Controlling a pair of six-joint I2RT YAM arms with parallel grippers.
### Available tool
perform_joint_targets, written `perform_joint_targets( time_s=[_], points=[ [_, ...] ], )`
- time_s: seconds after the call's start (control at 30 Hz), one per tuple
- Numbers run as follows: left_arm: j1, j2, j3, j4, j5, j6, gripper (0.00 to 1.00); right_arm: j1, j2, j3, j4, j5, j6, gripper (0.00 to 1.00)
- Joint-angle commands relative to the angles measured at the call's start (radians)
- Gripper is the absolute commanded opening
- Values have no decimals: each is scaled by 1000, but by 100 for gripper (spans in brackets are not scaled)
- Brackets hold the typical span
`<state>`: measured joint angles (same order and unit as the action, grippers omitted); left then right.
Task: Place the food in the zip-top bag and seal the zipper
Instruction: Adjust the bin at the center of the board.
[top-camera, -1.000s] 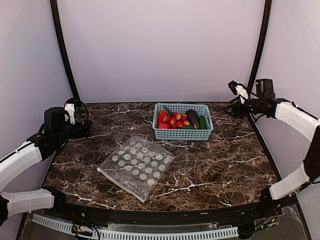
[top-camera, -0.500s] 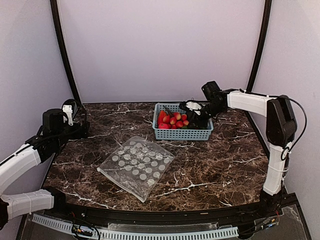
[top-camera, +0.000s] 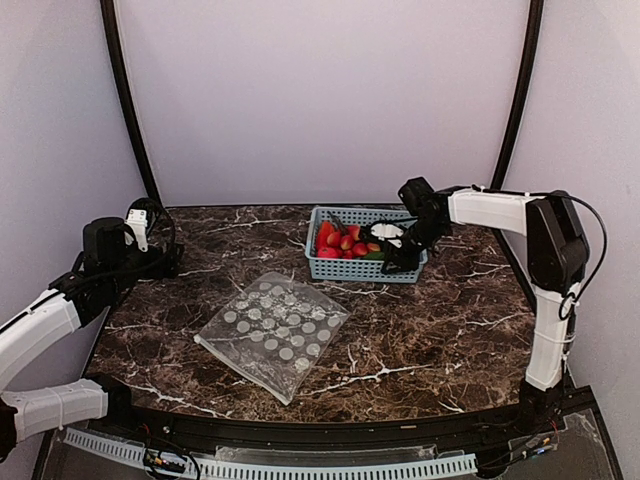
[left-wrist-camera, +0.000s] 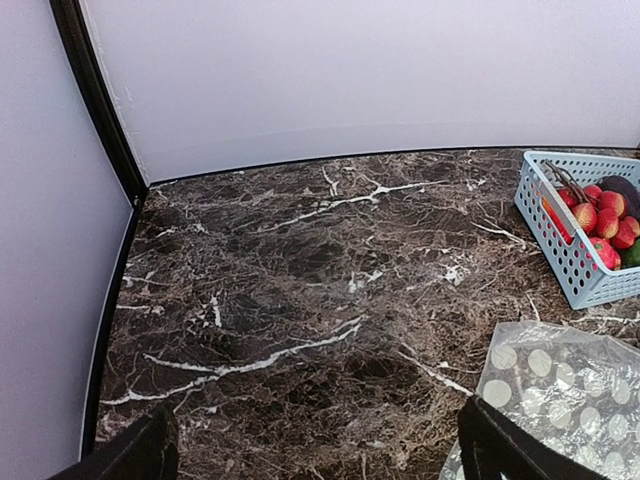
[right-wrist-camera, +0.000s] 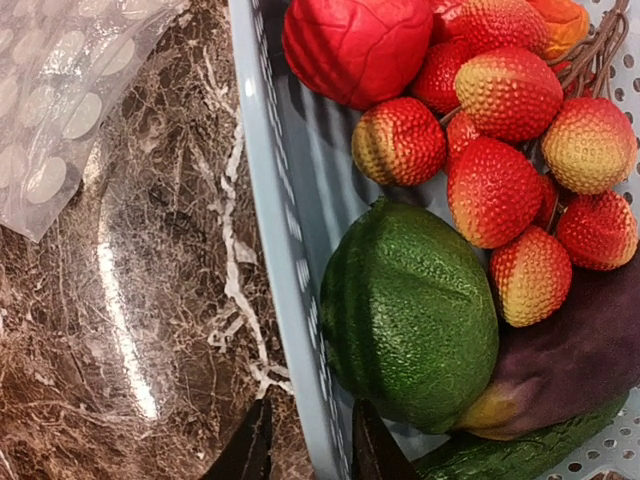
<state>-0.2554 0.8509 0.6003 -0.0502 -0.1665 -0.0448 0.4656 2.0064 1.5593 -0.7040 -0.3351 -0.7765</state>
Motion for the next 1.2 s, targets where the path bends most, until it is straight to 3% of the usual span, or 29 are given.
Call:
perform_joint_targets(
  time_s=[0.0,0.1,0.2,0.3,0.5,0.67,0.87,1.17],
  points=[
    [2,0,-9,2,29,12,96,1,-60,-71,-66,18,45,25],
    [-3,-1,-10,3,25,13,96,38,-138,-172,-92,8,106,25],
    [-5,4,-13,10,20,6,96,162,-241,-291,-148,-20,111,29],
    [-7,16,-8,9,29,0,97,219,-270,-310,-211,-83,124,33],
    [-10,37,-4,1,50,-6,99,69,-235,-115,-242,-140,168,35],
    [-14,39,-3,-3,72,6,99,-73,-172,5,-157,-93,233,35],
    [-17,53,-2,-1,115,10,99,-142,-64,92,-65,41,266,35],
    [-23,50,-5,1,131,16,99,-165,62,157,-108,36,233,31]
  ],
)
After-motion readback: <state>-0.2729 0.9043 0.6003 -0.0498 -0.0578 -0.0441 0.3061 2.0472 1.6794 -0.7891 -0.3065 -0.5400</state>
